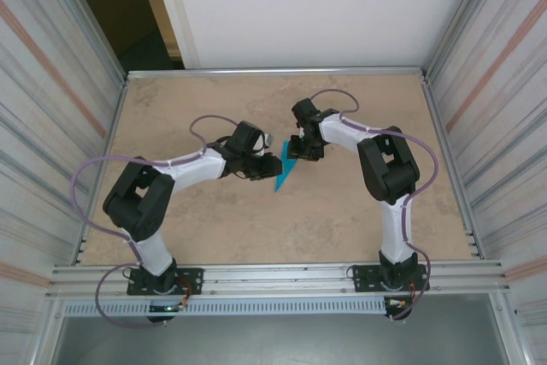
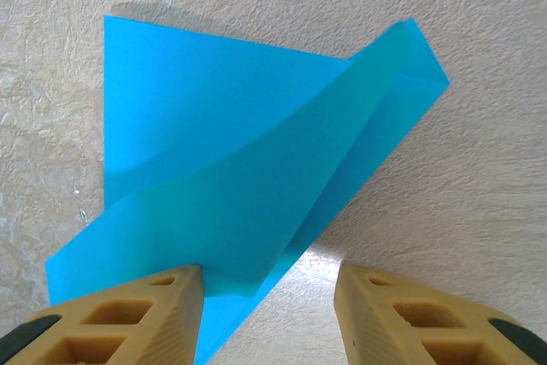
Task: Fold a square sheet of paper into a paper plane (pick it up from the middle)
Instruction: Fold the wing for the fifth time at the center of the table.
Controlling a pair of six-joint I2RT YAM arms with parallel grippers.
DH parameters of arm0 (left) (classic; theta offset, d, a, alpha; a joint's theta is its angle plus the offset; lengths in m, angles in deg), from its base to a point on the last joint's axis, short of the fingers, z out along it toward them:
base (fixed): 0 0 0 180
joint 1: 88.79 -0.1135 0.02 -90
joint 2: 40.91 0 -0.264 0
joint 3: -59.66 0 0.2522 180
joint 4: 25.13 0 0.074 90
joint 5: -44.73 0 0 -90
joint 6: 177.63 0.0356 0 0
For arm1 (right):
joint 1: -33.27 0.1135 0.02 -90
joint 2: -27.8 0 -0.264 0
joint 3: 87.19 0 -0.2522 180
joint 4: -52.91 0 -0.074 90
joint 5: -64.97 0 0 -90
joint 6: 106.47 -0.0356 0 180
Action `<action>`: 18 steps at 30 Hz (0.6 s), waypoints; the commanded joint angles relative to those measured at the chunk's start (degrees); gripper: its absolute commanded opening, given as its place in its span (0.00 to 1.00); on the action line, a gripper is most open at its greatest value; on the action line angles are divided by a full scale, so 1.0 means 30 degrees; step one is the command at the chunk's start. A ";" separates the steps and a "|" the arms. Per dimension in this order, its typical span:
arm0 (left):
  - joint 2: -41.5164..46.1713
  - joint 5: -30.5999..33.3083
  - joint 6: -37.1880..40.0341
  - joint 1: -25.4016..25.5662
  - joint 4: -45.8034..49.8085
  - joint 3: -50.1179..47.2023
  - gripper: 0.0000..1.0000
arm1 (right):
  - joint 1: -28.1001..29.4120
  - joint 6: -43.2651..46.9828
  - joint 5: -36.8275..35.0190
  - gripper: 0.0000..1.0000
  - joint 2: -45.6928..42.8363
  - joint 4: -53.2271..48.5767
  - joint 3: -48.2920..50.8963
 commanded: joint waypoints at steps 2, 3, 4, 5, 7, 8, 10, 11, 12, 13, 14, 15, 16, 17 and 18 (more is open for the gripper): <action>-0.0187 0.0363 -0.0972 0.0134 -0.0169 -0.0935 0.27 | 0.0091 0.0194 -0.0803 0.47 0.2076 -0.0219 0.0779; -0.0348 0.0260 -0.1043 0.0137 -0.0288 -0.0976 0.27 | 0.0084 0.0177 -0.0760 0.47 0.2092 -0.0201 0.0773; -0.0567 0.0080 -0.1094 0.0163 -0.0456 -0.0983 0.27 | 0.0084 0.0193 -0.0730 0.47 0.2108 -0.0182 0.0773; -0.0781 -0.0083 -0.1115 0.0189 -0.0581 -0.0919 0.27 | 0.0084 0.0200 -0.0701 0.47 0.2109 -0.0168 0.0743; -0.1194 -0.0207 -0.1011 0.0306 -0.0538 -0.0669 0.27 | 0.0088 0.0154 -0.0694 0.47 0.2104 -0.0168 0.0735; -0.1408 -0.0184 -0.0917 0.0360 -0.0461 -0.0551 0.26 | 0.0084 0.0170 -0.0694 0.47 0.2103 -0.0168 0.0739; -0.1658 -0.0073 -0.0759 0.0427 -0.0370 -0.0405 0.24 | 0.0084 0.0168 -0.0694 0.47 0.2097 -0.0175 0.0748; -0.1784 -0.0035 -0.0671 0.0456 -0.0366 -0.0333 0.23 | 0.0084 0.0147 -0.0694 0.47 0.2080 -0.0174 0.0755; -0.1829 0.0004 -0.0592 0.0482 -0.0323 -0.0296 0.22 | 0.0085 0.0162 -0.0694 0.47 0.2066 -0.0168 0.0807; -0.1963 0.0018 -0.0480 0.0486 -0.0267 -0.0187 0.21 | 0.0082 0.0149 -0.0700 0.47 0.2041 -0.0160 0.0824; -0.2056 0.0052 -0.0329 0.0515 -0.0107 -0.0105 0.20 | 0.0064 0.0156 -0.0690 0.47 0.2051 -0.0168 0.0817; -0.2119 0.0076 -0.0236 0.0540 -0.0003 -0.0061 0.19 | 0.0043 0.0152 -0.0688 0.47 0.2032 -0.0168 0.0795; -0.2129 0.0150 -0.0184 0.0572 0.0058 -0.0060 0.18 | 0.0057 0.0135 -0.0693 0.47 0.2035 -0.0168 0.0818; -0.2158 0.0179 -0.0101 0.0628 0.0070 -0.0067 0.17 | 0.0055 0.0116 -0.0679 0.47 0.2032 -0.0168 0.0814; -0.2157 0.0242 -0.0055 0.0655 0.0111 -0.0060 0.17 | 0.0033 0.0126 -0.0653 0.47 0.2039 -0.0168 0.0813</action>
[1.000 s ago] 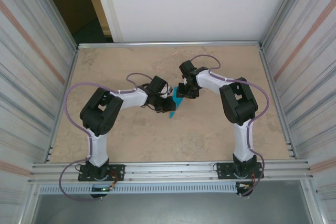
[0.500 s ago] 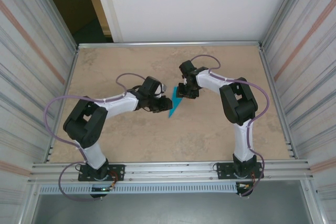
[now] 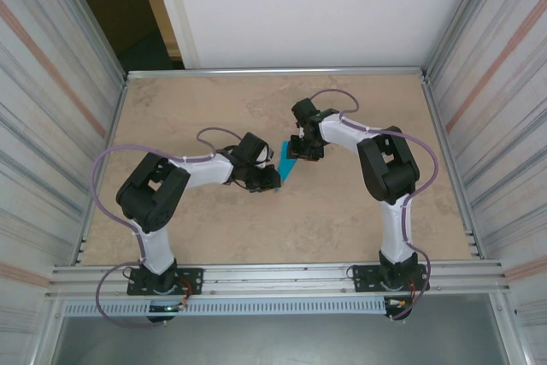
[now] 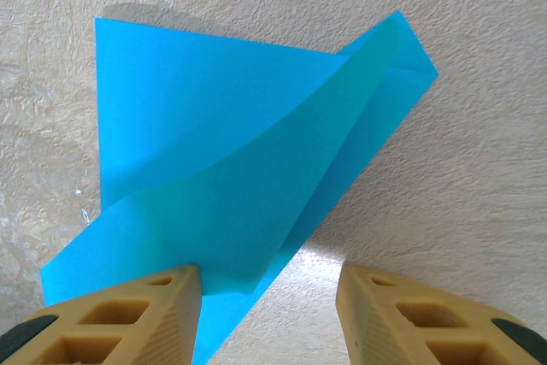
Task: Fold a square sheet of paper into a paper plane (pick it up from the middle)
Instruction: Fold the wing for the fifth time at the center of the table.
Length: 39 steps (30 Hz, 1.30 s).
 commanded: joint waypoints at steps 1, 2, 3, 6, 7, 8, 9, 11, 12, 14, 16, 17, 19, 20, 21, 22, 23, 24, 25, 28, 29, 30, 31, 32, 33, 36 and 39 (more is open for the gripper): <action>-0.0205 0.0221 0.0543 0.0159 0.0482 0.0501 0.17 | 0.0053 0.0141 -0.0679 0.47 0.2009 -0.0160 0.0838; -0.0198 0.0212 0.0573 0.0168 0.0468 0.0500 0.17 | 0.0055 0.0142 -0.0679 0.47 0.1995 -0.0162 0.0849; -0.0167 0.0236 0.0655 0.0155 0.0507 0.0530 0.17 | 0.0059 0.0122 -0.0676 0.47 0.2035 -0.0132 0.0850; 0.0045 0.0311 0.0923 0.0159 0.0715 0.0731 0.18 | 0.0055 0.0118 -0.0644 0.46 0.2039 -0.0131 0.0850; 0.0091 0.0349 0.1006 0.0169 0.0837 0.0829 0.18 | 0.0051 0.0093 -0.0631 0.47 0.2039 -0.0131 0.0850; 0.0101 0.0362 0.1072 0.0176 0.0892 0.0852 0.18 | 0.0051 0.0112 -0.0626 0.46 0.2046 -0.0131 0.0875; 0.0129 0.0384 0.1109 0.0170 0.0953 0.0909 0.18 | 0.0040 0.0113 -0.0643 0.46 0.2040 -0.0131 0.0842; 0.0047 0.0442 0.1140 0.0152 0.0990 0.0861 0.17 | 0.0055 0.0111 -0.0648 0.47 0.2044 -0.0131 0.0853; 0.0008 0.0432 0.1155 0.0176 0.0960 0.0853 0.16 | 0.0054 0.0100 -0.0624 0.46 0.2046 -0.0146 0.0892; -0.0043 0.0429 0.1139 0.0167 0.0953 0.0823 0.14 | 0.0059 0.0069 -0.0621 0.46 0.2055 -0.0105 0.0879; -0.0051 0.0416 0.1156 0.0180 0.0943 0.0767 0.12 | 0.0055 0.0097 -0.0590 0.47 0.2057 -0.0103 0.0865; -0.0053 0.0441 0.1169 0.0181 0.0958 0.0785 0.12 | 0.0046 0.0099 -0.0591 0.47 0.2024 -0.0102 0.0891; -0.0109 0.0502 0.1162 0.0237 0.1047 0.0792 0.11 | 0.0053 0.0084 -0.0591 0.46 0.2064 -0.0102 0.0921; -0.0173 0.0575 0.1191 0.0267 0.1089 0.0770 0.11 | 0.0055 0.0068 -0.0591 0.46 0.2041 -0.0102 0.0902; -0.0240 0.0598 0.1216 0.0292 0.1198 0.0845 0.10 | 0.0065 0.0072 -0.0547 0.46 0.2055 -0.0102 0.0896; -0.0315 0.0600 0.1255 0.0298 0.1254 0.0858 0.10 | 0.0053 0.0083 -0.0555 0.46 0.2039 -0.0102 0.0926; -0.0400 0.0673 0.1257 0.0325 0.1308 0.0891 0.09 | 0.0055 0.0068 -0.0562 0.46 0.2063 -0.0102 0.0922; -0.0432 0.0710 0.1286 0.0354 0.1382 0.0936 0.09 | 0.0054 0.0060 -0.0562 0.46 0.2078 -0.0102 0.0927; -0.0474 0.0774 0.1294 0.0386 0.1426 0.0918 0.08 | 0.0055 0.0038 -0.0562 0.46 0.2071 -0.0102 0.0942; -0.0599 0.0931 0.1418 0.0470 0.1643 0.1069 0.07 | 0.0055 0.0046 -0.0562 0.46 0.2042 -0.0103 0.0942; -0.0673 0.0987 0.1443 0.0501 0.1715 0.1116 0.07 | 0.0054 0.0029 -0.0549 0.46 0.2054 -0.0102 0.0956; -0.0709 0.1057 0.1481 0.0546 0.1773 0.1168 0.07 | 0.0077 0.0027 -0.0540 0.46 0.2016 -0.0098 0.0936; -0.0761 0.1136 0.1491 0.0585 0.1792 0.1194 0.07 | 0.0055 0.0025 -0.0562 0.46 0.2009 -0.0102 0.0960; -0.0797 0.1205 0.1520 0.0612 0.1877 0.1209 0.07 | 0.0055 0.0038 -0.0525 0.46 0.2012 -0.0102 0.0950; -0.0847 0.1286 0.1521 0.0648 0.1948 0.1251 0.07 | 0.0070 0.0042 -0.0518 0.46 0.2008 -0.0102 0.0967; -0.0900 0.1470 0.1528 0.0751 0.2036 0.1282 0.07 | 0.0047 0.0039 -0.0533 0.46 0.1981 -0.0094 0.1004; -0.0976 0.1605 0.1523 0.0799 0.2054 0.1243 0.07 | 0.0051 0.0030 -0.0503 0.46 0.1980 -0.0073 0.0980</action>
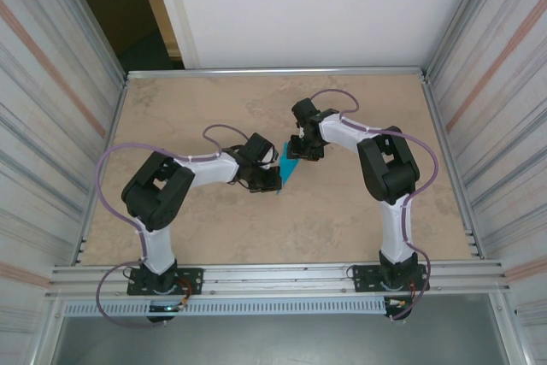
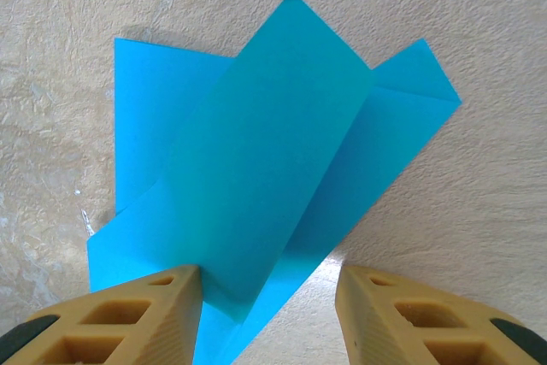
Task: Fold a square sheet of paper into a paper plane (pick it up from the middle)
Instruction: Fold the wing for the fifth time at the center of the table.
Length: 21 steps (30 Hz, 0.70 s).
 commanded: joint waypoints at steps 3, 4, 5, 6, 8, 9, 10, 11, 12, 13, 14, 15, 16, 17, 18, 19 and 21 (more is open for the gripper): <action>-0.0407 0.0534 0.0363 0.0155 0.0850 0.0273 0.07 | 0.0063 0.0025 -0.0524 0.46 0.1980 -0.0073 0.0990; -0.0405 0.0524 0.0461 0.0155 0.0843 0.0322 0.07 | 0.0062 0.0016 -0.0532 0.46 0.1980 -0.0072 0.0994; -0.0354 0.0473 0.0496 0.0155 0.0892 0.0351 0.07 | 0.0062 0.0009 -0.0533 0.46 0.1993 -0.0094 0.1027; -0.0296 0.0450 0.0522 0.0140 0.0925 0.0430 0.07 | 0.0084 0.0008 -0.0560 0.46 0.1994 -0.0101 0.1026; -0.0067 0.0341 0.0594 0.0111 0.1039 0.0528 0.08 | 0.0062 0.0016 -0.0641 0.46 0.2012 -0.0102 0.1055; 0.0092 0.0304 0.0597 0.0094 0.1089 0.0554 0.09 | 0.0067 0.0006 -0.0700 0.46 0.2024 -0.0094 0.1058; 0.0305 0.0279 0.0575 0.0039 0.1053 0.0562 0.11 | 0.0055 0.0033 -0.0721 0.46 0.2081 -0.0145 0.1059; 0.0556 0.0239 0.0568 0.0009 0.1057 0.0586 0.12 | 0.0062 0.0033 -0.0787 0.45 0.2106 -0.0188 0.1081; 0.0756 0.0277 0.0535 -0.0006 0.1056 0.0571 0.14 | 0.0048 0.0039 -0.0825 0.44 0.2141 -0.0233 0.1026; 0.0957 0.0267 0.0467 -0.0049 0.1078 0.0579 0.16 | 0.0067 0.0046 -0.0855 0.44 0.2211 -0.0262 0.1026; 0.1178 0.0296 0.0374 -0.0067 0.1098 0.0586 0.18 | 0.0062 0.0019 -0.0862 0.44 0.2237 -0.0277 0.1023; 0.1359 0.0380 0.0336 -0.0080 0.1163 0.0556 0.20 | 0.0055 0.0016 -0.0890 0.44 0.2244 -0.0297 0.0999; 0.1585 0.0504 0.0248 -0.0102 0.1218 0.0502 0.22 | 0.0067 0.0032 -0.0956 0.44 0.2286 -0.0332 0.0976; 0.1773 0.0722 0.0152 -0.0109 0.1286 0.0440 0.23 | 0.0077 0.0032 -0.0970 0.44 0.2313 -0.0336 0.0960; 0.1988 0.0932 0.0046 -0.0119 0.1324 0.0370 0.24 | 0.0060 0.0003 -0.0972 0.44 0.2342 -0.0361 0.0948; 0.2190 0.1178 -0.0032 -0.0180 0.1310 0.0273 0.26 | 0.0062 -0.0012 -0.0999 0.44 0.2355 -0.0378 0.0878; 0.2507 0.1399 -0.0148 -0.0252 0.1199 0.0199 0.27 | 0.0062 0.0003 -0.1016 0.44 0.2402 -0.0467 0.0828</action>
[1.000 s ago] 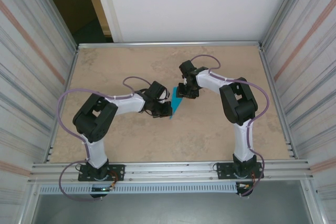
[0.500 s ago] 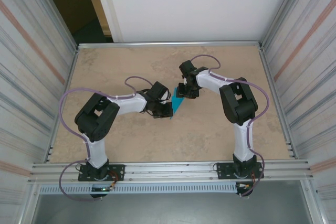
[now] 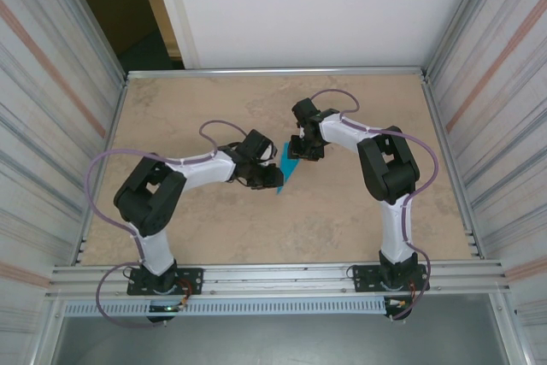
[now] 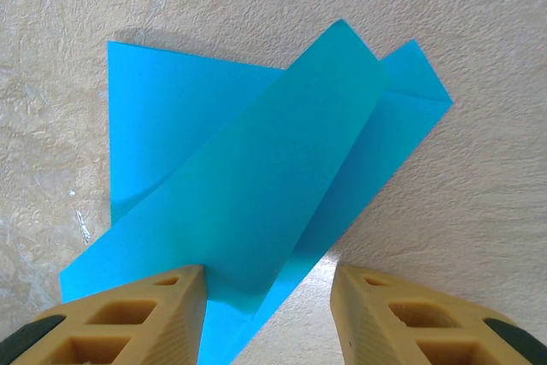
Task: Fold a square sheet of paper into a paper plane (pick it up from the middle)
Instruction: Fold the wing for the fifth time at the center of the table.
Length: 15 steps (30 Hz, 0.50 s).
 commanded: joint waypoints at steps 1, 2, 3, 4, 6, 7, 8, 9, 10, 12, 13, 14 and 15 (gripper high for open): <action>0.1196 0.0821 -0.0183 -0.0186 0.0211 0.0017 0.26 | 0.0057 -0.0039 -0.1028 0.44 0.2363 -0.0431 0.0814; 0.1267 0.0683 -0.0156 -0.0202 0.0010 0.0020 0.26 | 0.0064 -0.0049 -0.1056 0.44 0.2383 -0.0489 0.0799; 0.1233 0.0272 -0.0137 -0.0195 -0.0421 0.0037 0.26 | 0.0055 -0.0051 -0.1104 0.44 0.2405 -0.0541 0.0777; 0.1081 -0.0273 -0.0203 -0.0201 -0.0862 0.0069 0.25 | 0.0036 -0.0082 -0.1142 0.44 0.2404 -0.0591 0.0755; 0.0620 -0.1037 -0.0464 -0.0180 -0.1385 0.0298 0.20 | 0.0033 -0.0085 -0.1141 0.44 0.2419 -0.0614 0.0749; 0.0261 -0.1306 -0.0555 -0.0175 -0.1573 0.0388 0.18 | 0.0020 -0.0118 -0.1122 0.44 0.2433 -0.0615 0.0747; 0.0014 -0.1393 -0.0633 -0.0173 -0.1580 0.0502 0.16 | 0.0005 -0.0140 -0.1140 0.44 0.2442 -0.0615 0.0736; -0.0227 -0.1524 -0.0657 -0.0161 -0.1598 0.0586 0.15 | 0.0001 -0.0188 -0.1133 0.44 0.2450 -0.0644 0.0711; -0.0388 -0.1626 -0.0627 -0.0175 -0.1617 0.0624 0.14 | -0.0024 -0.0177 -0.1104 0.44 0.2435 -0.0672 0.0696; -0.0611 -0.1799 -0.0651 -0.0174 -0.1689 0.0666 0.13 | -0.0023 -0.0177 -0.1075 0.43 0.2519 -0.0768 0.0615; -0.0763 -0.2021 -0.0631 -0.0173 -0.1685 0.0683 0.13 | -0.0004 -0.0188 -0.1086 0.43 0.2515 -0.0787 0.0600; -0.0865 -0.2142 -0.0650 -0.0161 -0.1672 0.0697 0.13 | -0.0018 -0.0180 -0.1061 0.43 0.2528 -0.0812 0.0557; -0.1000 -0.2302 -0.0670 -0.0146 -0.1657 0.0706 0.13 | -0.0026 -0.0173 -0.1089 0.43 0.2558 -0.0845 0.0536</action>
